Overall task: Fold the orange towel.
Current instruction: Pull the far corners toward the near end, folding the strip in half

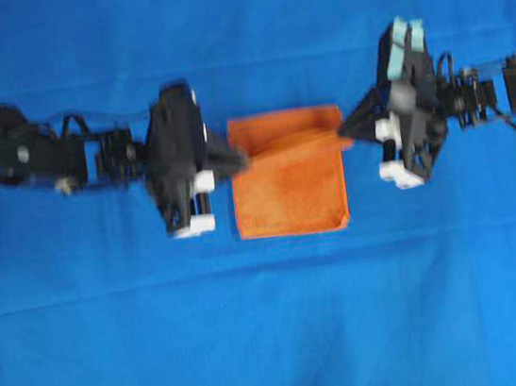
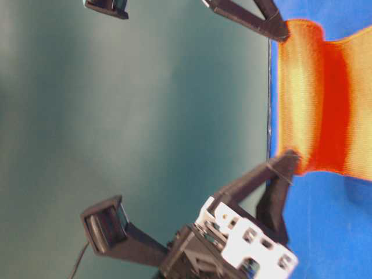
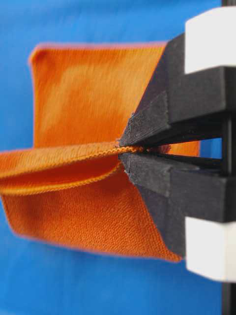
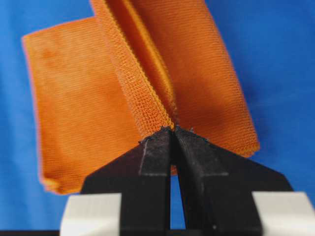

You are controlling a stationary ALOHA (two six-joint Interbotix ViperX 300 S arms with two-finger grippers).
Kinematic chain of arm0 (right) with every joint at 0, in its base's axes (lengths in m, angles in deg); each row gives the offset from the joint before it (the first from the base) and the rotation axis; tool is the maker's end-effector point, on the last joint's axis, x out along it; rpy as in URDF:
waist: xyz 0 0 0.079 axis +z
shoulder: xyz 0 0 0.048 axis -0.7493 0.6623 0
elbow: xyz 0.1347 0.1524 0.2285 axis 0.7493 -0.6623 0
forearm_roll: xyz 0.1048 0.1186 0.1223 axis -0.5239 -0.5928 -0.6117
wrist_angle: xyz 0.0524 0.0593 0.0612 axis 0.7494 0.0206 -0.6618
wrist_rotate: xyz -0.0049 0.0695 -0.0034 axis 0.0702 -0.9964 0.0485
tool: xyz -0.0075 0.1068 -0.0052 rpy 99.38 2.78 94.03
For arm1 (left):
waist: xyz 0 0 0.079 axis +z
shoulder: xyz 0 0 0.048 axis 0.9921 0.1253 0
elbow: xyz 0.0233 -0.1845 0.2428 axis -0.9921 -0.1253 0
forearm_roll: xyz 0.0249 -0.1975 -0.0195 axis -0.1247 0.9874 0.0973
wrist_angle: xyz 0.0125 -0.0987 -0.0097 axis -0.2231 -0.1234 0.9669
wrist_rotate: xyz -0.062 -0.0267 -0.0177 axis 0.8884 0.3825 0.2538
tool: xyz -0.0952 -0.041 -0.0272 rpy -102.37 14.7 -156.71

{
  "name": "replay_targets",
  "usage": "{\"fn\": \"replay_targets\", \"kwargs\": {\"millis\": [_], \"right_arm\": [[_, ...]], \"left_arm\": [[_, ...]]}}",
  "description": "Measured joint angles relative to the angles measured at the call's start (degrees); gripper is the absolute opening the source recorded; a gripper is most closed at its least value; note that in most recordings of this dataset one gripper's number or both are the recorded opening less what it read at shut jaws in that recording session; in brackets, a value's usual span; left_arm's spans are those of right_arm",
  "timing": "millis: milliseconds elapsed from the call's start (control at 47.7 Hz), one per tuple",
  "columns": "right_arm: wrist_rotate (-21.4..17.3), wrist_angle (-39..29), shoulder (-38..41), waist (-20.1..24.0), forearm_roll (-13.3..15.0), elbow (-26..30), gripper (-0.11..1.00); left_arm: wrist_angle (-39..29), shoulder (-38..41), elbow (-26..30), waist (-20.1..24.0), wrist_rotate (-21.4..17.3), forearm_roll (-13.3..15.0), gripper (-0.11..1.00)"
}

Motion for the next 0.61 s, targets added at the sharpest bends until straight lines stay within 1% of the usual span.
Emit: {"fn": "replay_targets", "kwargs": {"millis": [189,314,398,608], "right_arm": [[-2.02,-0.26,2.81,3.6,-0.18,-0.09,0.03],[-3.6,1.14,5.8,4.83,-0.26,0.09,0.03],[-4.48,2.55,7.91,5.45,-0.26,0.09,0.03],[-5.01,5.19,11.43,6.33,-0.97,0.35,0.03]], "left_arm": [[1.41,2.11,-0.97,-2.46,1.76,0.0,0.02],[2.2,4.48,-1.05,-3.34,2.99,0.09,0.02],[2.37,6.15,-0.88,-3.96,3.08,0.09,0.02],[3.96,8.09,-0.79,-4.92,3.25,0.09,0.02]]}}
